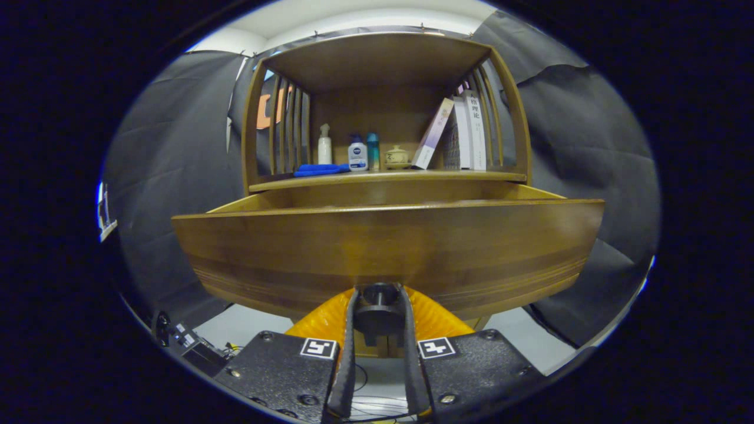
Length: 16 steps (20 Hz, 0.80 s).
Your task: Pull open the drawer, take out the items inside it, and place them on the countertop above the cabinet.
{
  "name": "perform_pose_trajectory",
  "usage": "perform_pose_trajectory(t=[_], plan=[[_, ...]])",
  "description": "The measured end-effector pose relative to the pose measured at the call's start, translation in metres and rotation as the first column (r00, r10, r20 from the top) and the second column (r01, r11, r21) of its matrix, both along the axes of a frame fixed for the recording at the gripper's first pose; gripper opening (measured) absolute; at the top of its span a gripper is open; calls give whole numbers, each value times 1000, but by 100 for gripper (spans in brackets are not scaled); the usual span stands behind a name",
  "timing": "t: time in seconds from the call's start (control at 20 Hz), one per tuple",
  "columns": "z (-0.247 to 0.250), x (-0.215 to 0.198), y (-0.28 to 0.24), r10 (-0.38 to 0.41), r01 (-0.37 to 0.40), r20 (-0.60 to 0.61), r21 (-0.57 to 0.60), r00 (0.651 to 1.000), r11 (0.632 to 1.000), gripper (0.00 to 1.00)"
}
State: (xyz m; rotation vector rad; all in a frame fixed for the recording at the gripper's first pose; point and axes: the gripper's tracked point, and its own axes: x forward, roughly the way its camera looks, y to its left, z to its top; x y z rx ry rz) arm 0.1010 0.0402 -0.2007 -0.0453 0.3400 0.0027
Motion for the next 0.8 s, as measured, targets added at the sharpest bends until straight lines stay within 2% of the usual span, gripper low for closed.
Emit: perform_pose_trajectory(t=[0.35,0.6,0.8], plan=[[-3,-25,6,26,-25,-28,23,999,999,37],[-3,-28,6,34,-33,-45,25,998,999,37],[-4,-33,6,34,-33,-119,10,992,999,41]])
